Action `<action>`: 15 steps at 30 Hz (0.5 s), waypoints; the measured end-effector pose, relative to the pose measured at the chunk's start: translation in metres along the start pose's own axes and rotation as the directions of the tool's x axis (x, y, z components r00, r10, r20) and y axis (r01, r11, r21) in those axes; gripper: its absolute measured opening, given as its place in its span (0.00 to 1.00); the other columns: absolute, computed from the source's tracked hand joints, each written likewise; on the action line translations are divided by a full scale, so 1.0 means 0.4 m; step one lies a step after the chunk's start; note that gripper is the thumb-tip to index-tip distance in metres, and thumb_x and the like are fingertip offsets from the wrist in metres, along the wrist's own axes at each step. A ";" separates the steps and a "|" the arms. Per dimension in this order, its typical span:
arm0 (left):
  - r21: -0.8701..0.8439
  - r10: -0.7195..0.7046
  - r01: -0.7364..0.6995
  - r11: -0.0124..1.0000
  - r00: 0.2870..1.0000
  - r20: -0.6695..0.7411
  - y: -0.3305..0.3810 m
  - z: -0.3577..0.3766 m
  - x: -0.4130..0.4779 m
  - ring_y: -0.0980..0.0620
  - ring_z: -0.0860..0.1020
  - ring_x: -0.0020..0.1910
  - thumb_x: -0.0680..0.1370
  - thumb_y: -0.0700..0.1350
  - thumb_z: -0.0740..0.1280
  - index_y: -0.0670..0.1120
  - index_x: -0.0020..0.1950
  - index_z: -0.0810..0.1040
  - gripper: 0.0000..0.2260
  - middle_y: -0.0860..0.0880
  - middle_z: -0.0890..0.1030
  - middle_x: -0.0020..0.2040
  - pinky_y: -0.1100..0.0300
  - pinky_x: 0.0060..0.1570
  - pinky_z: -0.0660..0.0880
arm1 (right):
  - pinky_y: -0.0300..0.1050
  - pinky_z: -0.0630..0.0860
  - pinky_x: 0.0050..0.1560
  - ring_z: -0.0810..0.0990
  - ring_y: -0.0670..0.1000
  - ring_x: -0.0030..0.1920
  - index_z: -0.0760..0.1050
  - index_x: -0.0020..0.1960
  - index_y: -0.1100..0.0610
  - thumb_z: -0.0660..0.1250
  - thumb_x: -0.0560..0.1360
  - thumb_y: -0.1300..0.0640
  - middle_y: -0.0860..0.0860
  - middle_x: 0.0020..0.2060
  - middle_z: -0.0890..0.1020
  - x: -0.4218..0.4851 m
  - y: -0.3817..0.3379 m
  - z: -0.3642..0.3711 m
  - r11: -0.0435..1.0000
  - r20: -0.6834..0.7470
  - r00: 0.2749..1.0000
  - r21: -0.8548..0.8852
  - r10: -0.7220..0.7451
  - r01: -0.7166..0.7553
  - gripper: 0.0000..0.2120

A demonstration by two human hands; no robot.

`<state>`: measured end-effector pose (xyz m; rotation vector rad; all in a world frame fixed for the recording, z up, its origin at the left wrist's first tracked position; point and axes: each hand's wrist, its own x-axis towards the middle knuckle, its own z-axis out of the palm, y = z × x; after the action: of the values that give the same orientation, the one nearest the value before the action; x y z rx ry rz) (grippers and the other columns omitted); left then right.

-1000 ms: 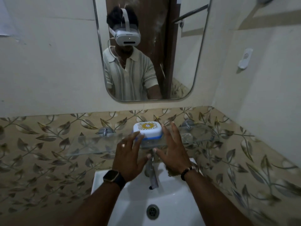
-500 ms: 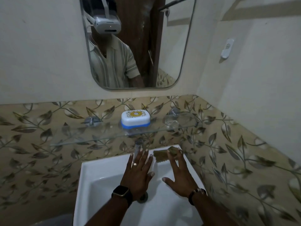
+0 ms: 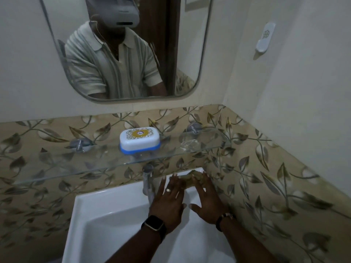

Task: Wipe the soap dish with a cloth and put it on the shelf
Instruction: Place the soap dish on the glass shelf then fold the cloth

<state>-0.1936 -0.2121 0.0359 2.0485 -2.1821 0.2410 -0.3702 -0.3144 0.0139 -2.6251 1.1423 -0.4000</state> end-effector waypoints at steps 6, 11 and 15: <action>-0.088 -0.030 0.036 0.995 0.997 0.066 0.027 0.047 0.128 0.44 0.54 0.80 0.79 0.50 0.63 0.44 0.79 0.63 0.29 0.44 0.64 0.79 0.48 0.77 0.47 | 0.58 0.49 0.80 0.38 0.55 0.80 0.49 0.81 0.46 0.58 0.73 0.35 0.51 0.79 0.38 0.077 0.050 0.003 0.998 0.106 0.994 -0.060 0.000 0.006 0.40; -0.136 -0.125 0.156 0.978 0.970 0.210 0.008 0.077 0.214 0.42 0.61 0.78 0.80 0.45 0.58 0.47 0.78 0.61 0.25 0.45 0.61 0.80 0.48 0.75 0.57 | 0.58 0.46 0.80 0.41 0.56 0.81 0.47 0.81 0.48 0.67 0.75 0.41 0.51 0.81 0.42 0.120 0.082 0.019 0.992 0.231 0.972 -0.129 0.033 -0.003 0.43; -0.100 -0.190 0.227 0.969 0.938 0.289 -0.003 0.119 0.240 0.40 0.69 0.68 0.76 0.43 0.60 0.46 0.76 0.63 0.26 0.45 0.71 0.71 0.48 0.63 0.67 | 0.54 0.40 0.80 0.41 0.54 0.81 0.44 0.81 0.49 0.65 0.77 0.40 0.50 0.82 0.43 0.107 0.102 0.056 0.986 0.308 0.947 -0.162 0.095 -0.046 0.43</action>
<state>-0.1983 -0.3161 0.0093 2.3331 -2.0314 -0.2234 -0.3618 -0.3704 -0.0143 -2.6376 1.1926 0.1259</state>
